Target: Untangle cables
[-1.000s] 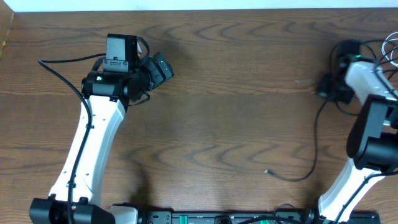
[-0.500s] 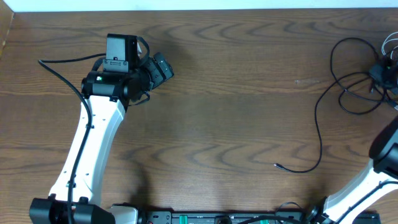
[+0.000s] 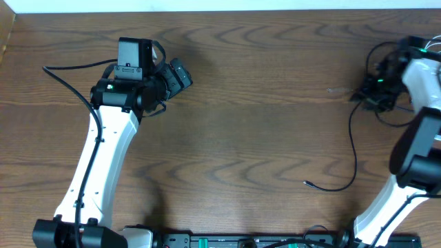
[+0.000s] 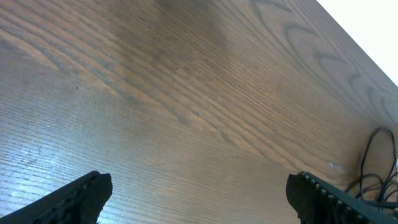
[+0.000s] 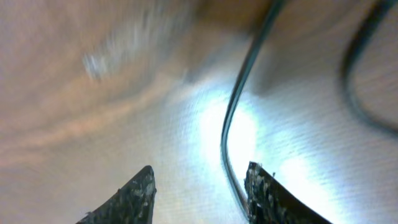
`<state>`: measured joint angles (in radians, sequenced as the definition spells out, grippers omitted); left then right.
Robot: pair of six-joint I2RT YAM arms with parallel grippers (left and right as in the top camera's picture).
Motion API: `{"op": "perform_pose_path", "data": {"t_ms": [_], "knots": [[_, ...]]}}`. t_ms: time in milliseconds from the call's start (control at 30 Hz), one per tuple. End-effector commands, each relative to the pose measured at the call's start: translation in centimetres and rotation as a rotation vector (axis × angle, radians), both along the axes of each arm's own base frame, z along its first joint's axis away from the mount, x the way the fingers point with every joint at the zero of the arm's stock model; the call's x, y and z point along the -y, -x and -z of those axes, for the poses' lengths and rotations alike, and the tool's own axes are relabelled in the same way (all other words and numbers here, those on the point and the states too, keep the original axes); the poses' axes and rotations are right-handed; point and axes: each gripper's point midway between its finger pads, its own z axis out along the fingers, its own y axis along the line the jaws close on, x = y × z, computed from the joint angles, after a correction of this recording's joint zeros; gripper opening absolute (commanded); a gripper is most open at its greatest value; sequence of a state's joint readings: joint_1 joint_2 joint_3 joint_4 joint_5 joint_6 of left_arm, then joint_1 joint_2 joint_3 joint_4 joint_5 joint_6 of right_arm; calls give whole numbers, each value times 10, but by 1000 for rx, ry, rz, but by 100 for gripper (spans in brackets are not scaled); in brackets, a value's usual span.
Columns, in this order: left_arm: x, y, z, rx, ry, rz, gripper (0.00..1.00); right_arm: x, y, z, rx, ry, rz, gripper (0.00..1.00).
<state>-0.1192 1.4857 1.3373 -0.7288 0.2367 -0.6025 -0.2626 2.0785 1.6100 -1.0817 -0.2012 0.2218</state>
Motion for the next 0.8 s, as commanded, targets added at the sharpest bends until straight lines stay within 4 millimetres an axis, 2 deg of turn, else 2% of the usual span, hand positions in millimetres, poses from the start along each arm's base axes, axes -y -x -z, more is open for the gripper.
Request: {"op": "perform_pose_path", "data": {"t_ms": [0,167,300,433,533,633,767], "knots": [[-2,-2,2,-5,-6,-8,95,5,15,-1,-86,158,-90,45],[-2,-2,2,-4,-6,-8,95,-13,25,-11,-99,88,-141,43],[-2,-2,2,-4,-6,-8,95,-15,33,-30,-73,98,-141,41],[-2,-2,2,-5,-6,-8,95,-16,55,-40,-27,146,-98,42],[-2,-2,2,-4,-6,-8,95,-16,82,-29,4,200,-41,44],[-2,-2,2,-5,-6,-8,95,-20,105,-9,2,204,-28,46],[-2,-2,2,-5,-6,-8,95,-21,125,20,-28,207,-27,45]]}}
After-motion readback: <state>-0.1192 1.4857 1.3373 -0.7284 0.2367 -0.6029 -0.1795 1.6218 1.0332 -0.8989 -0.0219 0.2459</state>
